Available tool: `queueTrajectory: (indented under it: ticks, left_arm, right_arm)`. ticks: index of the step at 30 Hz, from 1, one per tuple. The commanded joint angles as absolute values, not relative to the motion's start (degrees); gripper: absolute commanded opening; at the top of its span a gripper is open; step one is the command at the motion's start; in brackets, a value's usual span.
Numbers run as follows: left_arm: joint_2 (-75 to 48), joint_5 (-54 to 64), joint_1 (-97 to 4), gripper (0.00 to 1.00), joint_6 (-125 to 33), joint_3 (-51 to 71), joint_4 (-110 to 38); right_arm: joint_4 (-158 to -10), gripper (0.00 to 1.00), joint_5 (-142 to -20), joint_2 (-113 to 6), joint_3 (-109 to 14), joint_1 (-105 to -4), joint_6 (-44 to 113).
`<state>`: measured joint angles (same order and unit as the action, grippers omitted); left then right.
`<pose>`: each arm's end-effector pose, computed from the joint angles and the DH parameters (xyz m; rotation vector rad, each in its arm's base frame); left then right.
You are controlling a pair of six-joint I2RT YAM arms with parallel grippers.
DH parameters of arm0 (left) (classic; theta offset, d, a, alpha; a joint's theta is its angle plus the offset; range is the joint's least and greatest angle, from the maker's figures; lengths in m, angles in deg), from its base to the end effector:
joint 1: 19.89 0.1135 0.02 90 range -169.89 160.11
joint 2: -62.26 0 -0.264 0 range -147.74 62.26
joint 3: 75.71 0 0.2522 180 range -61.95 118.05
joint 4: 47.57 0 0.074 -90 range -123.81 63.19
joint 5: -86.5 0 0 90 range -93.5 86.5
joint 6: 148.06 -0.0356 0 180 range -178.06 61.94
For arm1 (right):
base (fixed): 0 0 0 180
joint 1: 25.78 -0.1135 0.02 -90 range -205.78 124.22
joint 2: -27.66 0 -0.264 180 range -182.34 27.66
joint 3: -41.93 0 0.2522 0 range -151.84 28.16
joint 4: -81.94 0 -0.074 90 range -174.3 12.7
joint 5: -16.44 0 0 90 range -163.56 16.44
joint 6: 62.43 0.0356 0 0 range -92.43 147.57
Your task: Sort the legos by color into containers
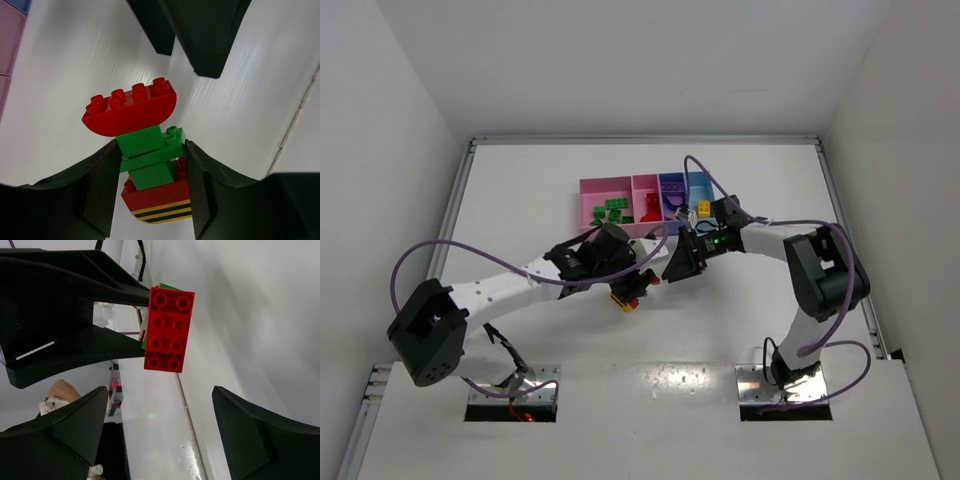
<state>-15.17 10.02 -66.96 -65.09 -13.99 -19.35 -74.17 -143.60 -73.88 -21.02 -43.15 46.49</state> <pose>0.1870 -0.2133 0.2275 1.1955 2.0760 -0.6147 0.2856 0.1244 0.1385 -0.3921 2.4863 1.8411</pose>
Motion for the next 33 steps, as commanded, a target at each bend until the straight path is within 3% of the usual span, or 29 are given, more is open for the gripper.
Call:
queueTrajectory:
  ticks: [1,11,14,17,18,22,28,29,31,32,33]
  left_arm:
    - [-13.2,11.6,-66.7,0.08,-64.7,-11.1,-21.7]
    - [-14.3,16.3,-66.7,0.06,-63.5,-8.2,-21.2]
    - [-14.8,15.7,-67.3,0.04,-63.5,-7.7,-21.2]
    - [-14.8,15.7,-67.8,0.03,-63.5,-7.7,-21.2]
    - [-15.3,15.7,-67.8,0.03,-63.5,-7.7,-21.2]
    - [-15.3,14.5,-68.3,0.03,-63.5,-7.7,-21.2]
    - [-14.8,12.6,-68.3,0.03,-64.0,-10.2,-21.2]
    - [-14.8,11.8,-68.3,0.05,-64.0,-10.2,-21.2]
    - [-13.5,12.3,-66.2,0.19,-63.5,-10.2,-21.2]
    - [-13.5,14.5,-65.3,0.43,-62.6,-10.2,-21.2]
    - [-12.8,15.5,-64.2,0.58,-61.8,-10.2,-21.8]
  right_arm:
    - [-73.3,0.83,-146.0,-74.3,-24.5,-44.1,43.5]
    - [-72.8,0.69,-144.8,-77.7,-27.3,-46.9,43.0]
    - [-72.8,0.59,-145.5,-78.3,-27.8,-47.5,42.4]
    - [-72.8,0.4,-146.5,-78.3,-28.3,-47.5,42.4]
    - [-72.8,0.28,-146.5,-78.3,-28.3,-47.5,42.4]
    - [-71.6,0.04,-147.0,-78.3,-28.3,-47.5,41.3]
    - [-70.1,0.0,-146.5,-75.4,-27.3,-46.3,38.2]
    - [-68.8,0.0,-145.9,-73.9,-27.3,-46.3,34.7]
    - [-65.1,0.0,-143.8,-71.8,-26.8,-46.3,31.2]
    - [-64.5,0.0,-143.2,-69.4,-26.8,-45.8,29.2]
    - [-64.5,0.0,-142.6,-68.2,-25.2,-45.8,28.6]
